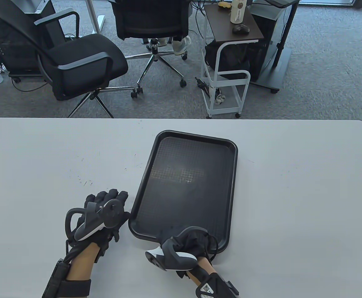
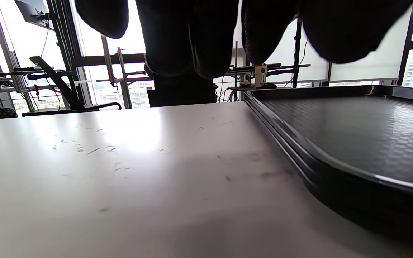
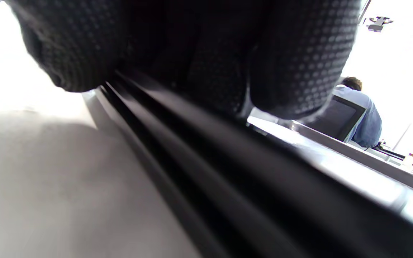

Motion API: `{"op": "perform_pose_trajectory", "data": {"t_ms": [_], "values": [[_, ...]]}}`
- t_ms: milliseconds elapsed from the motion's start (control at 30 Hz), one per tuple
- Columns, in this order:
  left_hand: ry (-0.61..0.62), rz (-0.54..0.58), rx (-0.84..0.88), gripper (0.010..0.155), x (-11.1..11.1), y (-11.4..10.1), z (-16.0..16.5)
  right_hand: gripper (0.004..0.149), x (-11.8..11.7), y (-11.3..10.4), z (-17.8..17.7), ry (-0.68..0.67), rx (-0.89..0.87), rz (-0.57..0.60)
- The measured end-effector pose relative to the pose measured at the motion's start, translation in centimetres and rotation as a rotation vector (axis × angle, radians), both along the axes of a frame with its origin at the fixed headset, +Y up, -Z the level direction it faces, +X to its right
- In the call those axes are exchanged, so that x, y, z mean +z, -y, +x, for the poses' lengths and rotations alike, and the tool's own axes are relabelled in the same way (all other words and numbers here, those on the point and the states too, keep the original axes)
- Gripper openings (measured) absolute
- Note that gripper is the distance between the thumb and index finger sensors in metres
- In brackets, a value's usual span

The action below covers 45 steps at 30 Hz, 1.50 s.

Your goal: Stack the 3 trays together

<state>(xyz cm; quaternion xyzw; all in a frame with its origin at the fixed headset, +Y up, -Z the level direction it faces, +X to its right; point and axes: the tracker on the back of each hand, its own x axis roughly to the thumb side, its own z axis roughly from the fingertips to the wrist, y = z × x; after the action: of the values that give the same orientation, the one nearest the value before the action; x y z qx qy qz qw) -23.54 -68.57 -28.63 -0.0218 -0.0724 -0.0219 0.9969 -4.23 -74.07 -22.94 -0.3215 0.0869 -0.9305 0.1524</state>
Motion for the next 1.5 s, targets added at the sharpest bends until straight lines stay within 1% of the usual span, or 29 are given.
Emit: {"op": "perform_pose_trajectory", "data": {"t_ms": [100,167,300,433,567,833,1100,1233,1500], "values": [[0.004,0.001,-0.002,0.070,0.0,0.0,0.1,0.055,-0.2,-0.3,0.5,-0.011,0.008,-0.024],[0.008,0.003,0.000,0.070,0.0,0.0,0.2,0.057,-0.5,-0.9,1.2,0.000,-0.024,-0.050],[0.016,0.007,-0.003,0.070,0.0,-0.1,0.3,0.056,-1.2,-2.6,3.2,0.046,-0.106,-0.046],[0.022,0.013,0.004,0.070,0.0,-0.2,0.4,0.056,-1.6,-4.5,5.7,0.114,-0.185,-0.010],[0.033,0.013,0.006,0.070,-0.1,-0.1,0.6,0.056,-1.9,-6.3,8.0,0.179,-0.237,0.053],[0.056,0.017,0.003,0.070,0.0,0.0,1.1,0.057,-2.3,-8.1,11.1,0.272,-0.281,0.142],[0.099,0.035,-0.011,0.070,0.0,-0.2,2.1,0.059,-2.9,-8.9,14.5,0.385,-0.301,0.217],[0.119,0.035,-0.018,0.070,0.3,0.0,2.6,0.059,-3.2,-8.5,16.5,0.450,-0.285,0.251],[0.141,0.039,-0.025,0.070,0.5,0.0,3.1,0.060,-3.9,-7.6,19.3,0.548,-0.221,0.259]]}}
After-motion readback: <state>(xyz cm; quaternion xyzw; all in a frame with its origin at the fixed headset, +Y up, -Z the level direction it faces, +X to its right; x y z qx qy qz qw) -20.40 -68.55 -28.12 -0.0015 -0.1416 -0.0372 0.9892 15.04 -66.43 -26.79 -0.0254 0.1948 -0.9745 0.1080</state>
